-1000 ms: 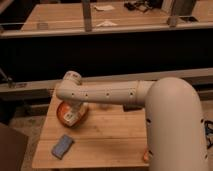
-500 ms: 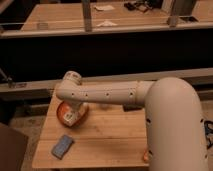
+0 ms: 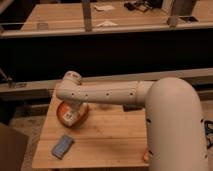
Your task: Place the bottle in the ceramic bowl
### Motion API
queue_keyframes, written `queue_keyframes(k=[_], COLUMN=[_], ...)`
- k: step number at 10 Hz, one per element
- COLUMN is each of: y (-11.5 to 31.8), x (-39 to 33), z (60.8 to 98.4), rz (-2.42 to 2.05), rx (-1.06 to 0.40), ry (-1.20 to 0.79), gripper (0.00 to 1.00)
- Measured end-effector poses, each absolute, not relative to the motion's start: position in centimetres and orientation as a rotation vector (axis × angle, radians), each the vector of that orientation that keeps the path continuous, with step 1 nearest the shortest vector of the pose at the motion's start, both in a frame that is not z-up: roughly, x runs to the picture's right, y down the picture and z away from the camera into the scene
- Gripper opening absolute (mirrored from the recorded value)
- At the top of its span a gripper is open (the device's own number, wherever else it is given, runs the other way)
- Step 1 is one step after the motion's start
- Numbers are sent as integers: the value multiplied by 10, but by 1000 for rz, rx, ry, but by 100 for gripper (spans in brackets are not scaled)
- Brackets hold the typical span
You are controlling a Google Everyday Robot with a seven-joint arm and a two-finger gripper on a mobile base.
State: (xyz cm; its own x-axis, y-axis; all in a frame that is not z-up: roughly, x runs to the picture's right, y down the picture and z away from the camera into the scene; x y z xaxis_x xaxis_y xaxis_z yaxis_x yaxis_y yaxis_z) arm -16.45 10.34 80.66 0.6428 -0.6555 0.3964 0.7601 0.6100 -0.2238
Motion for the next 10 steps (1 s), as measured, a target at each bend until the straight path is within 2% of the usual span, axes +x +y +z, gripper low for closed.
queue_keyframes(k=[5, 7, 8, 10], y=[104, 103, 103, 104], x=[-166, -167, -167, -168], z=[806, 806, 805, 805], rz=[-830, -830, -830, -829], rx=[-387, -386, -385, -383], ry=[-295, -297, -298, -301], gripper=[29, 22, 22, 31])
